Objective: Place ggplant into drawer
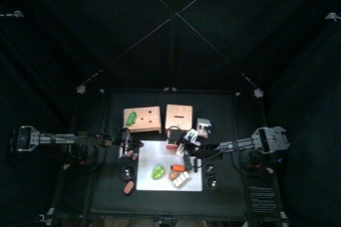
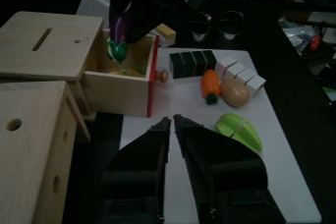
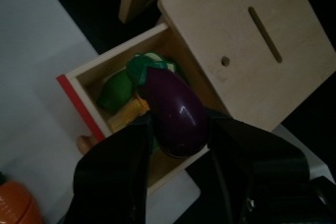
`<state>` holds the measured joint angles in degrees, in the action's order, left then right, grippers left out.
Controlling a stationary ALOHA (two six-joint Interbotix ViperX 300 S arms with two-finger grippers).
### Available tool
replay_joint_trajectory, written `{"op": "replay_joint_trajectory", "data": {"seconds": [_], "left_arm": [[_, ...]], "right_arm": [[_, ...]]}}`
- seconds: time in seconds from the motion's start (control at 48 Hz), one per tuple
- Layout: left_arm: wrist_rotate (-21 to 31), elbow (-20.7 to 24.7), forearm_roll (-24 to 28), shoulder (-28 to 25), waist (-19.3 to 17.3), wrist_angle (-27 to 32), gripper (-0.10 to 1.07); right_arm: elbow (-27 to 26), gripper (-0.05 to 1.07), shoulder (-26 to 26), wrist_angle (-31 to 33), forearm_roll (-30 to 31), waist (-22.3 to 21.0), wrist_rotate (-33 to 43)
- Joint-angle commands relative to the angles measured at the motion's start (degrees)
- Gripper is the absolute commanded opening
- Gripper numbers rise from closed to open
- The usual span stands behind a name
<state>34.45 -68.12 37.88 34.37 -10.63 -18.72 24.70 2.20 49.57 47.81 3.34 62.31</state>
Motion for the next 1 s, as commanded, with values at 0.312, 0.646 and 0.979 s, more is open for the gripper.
{"op": "replay_joint_trajectory", "data": {"seconds": [0.312, 0.646, 0.979], "left_arm": [[0.0, 0.62, -0.18, 0.0, -0.09, -0.18, 0.58], [0.0, 0.53, -0.18, 0.0, -0.18, -0.18, 0.58], [0.0, 0.53, -0.18, 0.09, -0.09, -0.18, 0.58]], "right_arm": [[2.11, 0.67, -0.7, -9.14, -5.01, -4.66, -0.26], [2.99, 0.79, -0.44, -10.55, -5.54, -5.27, -0.53], [2.9, 0.82, -0.35, -10.81, -5.71, -5.36, -0.62]]}}
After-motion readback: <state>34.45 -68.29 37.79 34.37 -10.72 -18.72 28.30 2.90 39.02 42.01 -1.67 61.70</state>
